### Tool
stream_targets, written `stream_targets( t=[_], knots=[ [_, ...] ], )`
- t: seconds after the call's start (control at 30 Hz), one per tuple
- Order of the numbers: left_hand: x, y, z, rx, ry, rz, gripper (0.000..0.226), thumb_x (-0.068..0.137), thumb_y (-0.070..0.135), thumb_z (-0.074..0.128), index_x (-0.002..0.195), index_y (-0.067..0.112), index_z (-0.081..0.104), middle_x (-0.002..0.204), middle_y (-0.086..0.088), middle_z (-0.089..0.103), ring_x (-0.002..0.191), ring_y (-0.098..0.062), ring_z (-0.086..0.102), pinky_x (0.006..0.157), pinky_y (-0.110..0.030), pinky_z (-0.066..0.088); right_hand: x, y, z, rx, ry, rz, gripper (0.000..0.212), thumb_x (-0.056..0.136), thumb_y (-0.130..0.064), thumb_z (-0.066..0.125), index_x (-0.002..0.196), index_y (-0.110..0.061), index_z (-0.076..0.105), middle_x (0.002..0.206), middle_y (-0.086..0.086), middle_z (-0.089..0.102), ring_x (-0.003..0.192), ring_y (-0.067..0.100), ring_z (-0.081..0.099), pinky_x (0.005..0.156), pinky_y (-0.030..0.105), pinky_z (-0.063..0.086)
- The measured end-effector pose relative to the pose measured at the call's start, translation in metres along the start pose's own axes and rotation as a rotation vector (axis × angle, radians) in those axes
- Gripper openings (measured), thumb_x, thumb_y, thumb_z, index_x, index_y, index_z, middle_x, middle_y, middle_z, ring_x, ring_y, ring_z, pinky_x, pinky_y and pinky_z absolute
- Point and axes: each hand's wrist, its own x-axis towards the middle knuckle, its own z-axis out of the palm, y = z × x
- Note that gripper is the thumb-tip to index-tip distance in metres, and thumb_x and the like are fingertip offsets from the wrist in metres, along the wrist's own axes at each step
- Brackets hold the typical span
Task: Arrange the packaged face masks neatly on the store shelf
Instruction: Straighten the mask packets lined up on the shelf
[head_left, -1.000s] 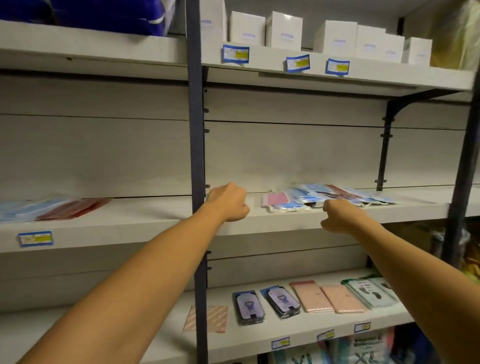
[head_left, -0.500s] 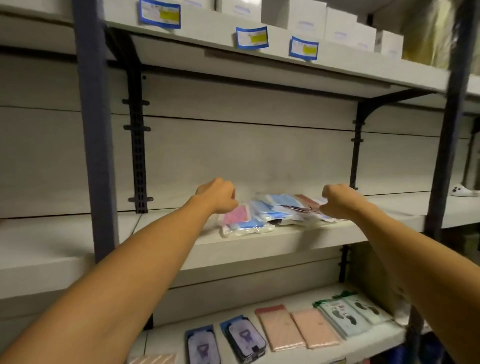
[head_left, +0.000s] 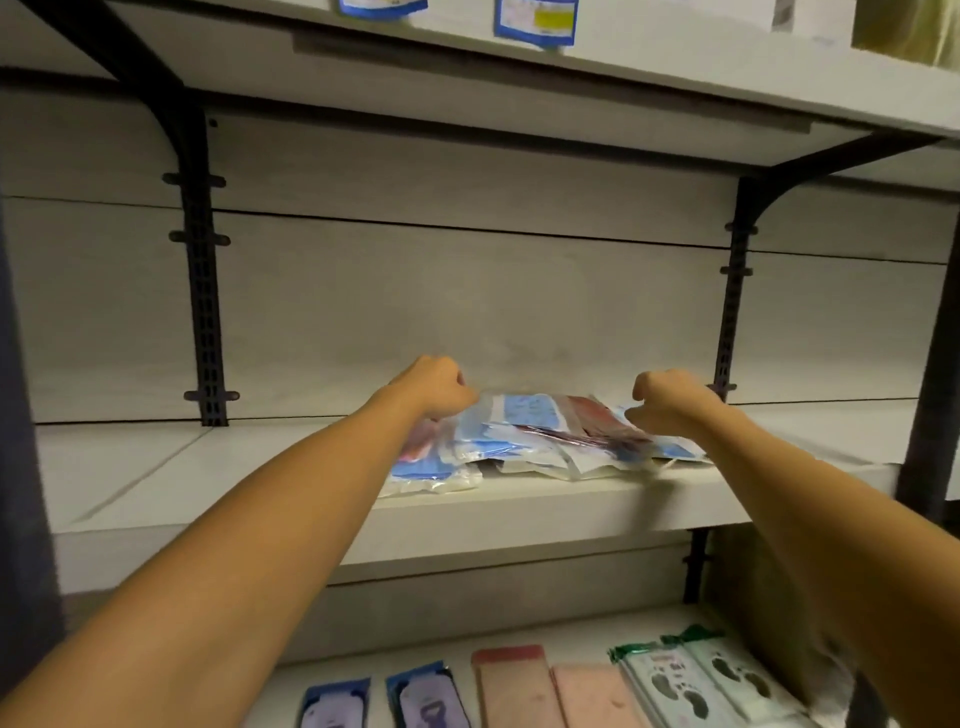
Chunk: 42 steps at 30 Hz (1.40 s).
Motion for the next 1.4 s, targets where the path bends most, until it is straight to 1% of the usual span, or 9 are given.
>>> stream_targets(
  t=[0.33, 0.47, 0.53, 0.6, 0.73, 0.93, 1.13, 1.3, 1.4],
  knots=[
    [0.009, 0.041, 0.053, -0.182, 0.034, -0.349, 0.067, 0.061, 0.08, 0.073, 0.072, 0.017, 0.054, 0.078, -0.005, 0.061, 0.068, -0.023, 0.056, 0.061, -0.029, 0.041, 0.05, 0.005, 0.027, 0.353, -0.228, -0.037, 0.046, 0.08, -0.051, 0.075, 0.086, -0.005, 0.073, 0.083, 0.013, 0.074, 0.066, 0.023, 0.063, 0.058, 0.028, 0.048],
    [0.011, 0.028, 0.059, -0.374, 0.136, -0.396, 0.05, 0.071, 0.055, 0.084, 0.094, 0.018, 0.059, 0.104, -0.004, 0.059, 0.091, -0.025, 0.061, 0.083, -0.036, 0.052, 0.061, 0.001, 0.051, 0.547, -0.188, -0.012, 0.045, 0.078, -0.046, 0.081, 0.091, -0.003, 0.075, 0.092, 0.016, 0.075, 0.075, 0.025, 0.065, 0.068, 0.033, 0.051],
    [0.011, 0.026, 0.057, -0.435, 0.16, -0.415, 0.071, 0.076, 0.043, 0.085, 0.13, 0.008, 0.055, 0.121, -0.006, 0.055, 0.089, -0.019, 0.056, 0.073, -0.029, 0.048, 0.066, 0.0, 0.063, 0.647, -0.131, 0.005, 0.041, 0.077, -0.043, 0.083, 0.092, -0.006, 0.076, 0.089, 0.012, 0.075, 0.083, 0.027, 0.069, 0.074, 0.035, 0.053],
    [0.012, 0.024, 0.057, -0.453, 0.197, -0.425, 0.077, 0.08, 0.037, 0.084, 0.14, 0.004, 0.048, 0.123, -0.004, 0.052, 0.087, -0.016, 0.052, 0.061, -0.021, 0.041, 0.071, -0.001, 0.067, 0.705, -0.12, 0.014, 0.034, 0.078, -0.04, 0.084, 0.088, -0.008, 0.077, 0.081, 0.009, 0.074, 0.078, 0.025, 0.067, 0.065, 0.032, 0.049],
    [0.013, 0.02, 0.056, -0.504, 0.211, -0.445, 0.078, 0.079, 0.035, 0.085, 0.141, 0.005, 0.046, 0.128, -0.007, 0.053, 0.093, -0.019, 0.052, 0.069, -0.024, 0.043, 0.075, 0.003, 0.07, 0.784, -0.105, 0.045, 0.033, 0.079, -0.037, 0.083, 0.073, -0.007, 0.071, 0.065, 0.006, 0.067, 0.061, 0.021, 0.06, 0.054, 0.029, 0.04],
    [0.005, 0.023, 0.056, -0.429, 0.275, -0.406, 0.088, 0.079, 0.037, 0.085, 0.15, 0.01, 0.04, 0.144, -0.01, 0.05, 0.1, -0.019, 0.052, 0.078, -0.024, 0.043, 0.075, 0.007, 0.074, 0.92, -0.031, 0.017, 0.024, 0.085, -0.031, 0.074, 0.085, -0.008, 0.066, 0.085, 0.012, 0.07, 0.076, 0.026, 0.065, 0.061, 0.033, 0.05],
    [-0.011, 0.027, 0.052, -0.37, 0.401, -0.33, 0.078, 0.082, 0.033, 0.083, 0.147, 0.022, 0.042, 0.123, -0.005, 0.061, 0.094, -0.019, 0.058, 0.076, -0.027, 0.046, 0.07, 0.005, 0.069, 1.067, 0.009, -0.034, 0.009, 0.081, -0.01, 0.065, 0.088, -0.006, 0.068, 0.086, 0.015, 0.072, 0.077, 0.028, 0.067, 0.068, 0.037, 0.055],
    [-0.028, 0.026, 0.042, -0.751, 0.484, -0.37, 0.078, 0.085, 0.017, 0.081, 0.15, 0.02, 0.038, 0.11, 0.0, 0.062, 0.094, -0.021, 0.071, 0.084, -0.039, 0.06, 0.058, -0.006, 0.057, 1.324, 0.054, -0.096, 0.018, 0.088, -0.012, 0.074, 0.101, -0.02, 0.064, 0.098, 0.005, 0.072, 0.088, 0.026, 0.07, 0.082, 0.048, 0.06],
    [-0.05, 0.028, 0.029, -0.947, 0.577, -0.322, 0.045, 0.086, 0.003, 0.077, 0.126, 0.006, 0.059, 0.107, -0.009, 0.069, 0.078, -0.018, 0.073, 0.07, -0.032, 0.06, 0.039, -0.014, 0.042, 1.403, 0.12, -0.218, 0.021, 0.091, -0.012, 0.072, 0.103, -0.025, 0.063, 0.096, -0.004, 0.069, 0.088, 0.021, 0.069, 0.072, 0.039, 0.059]
  ],
)
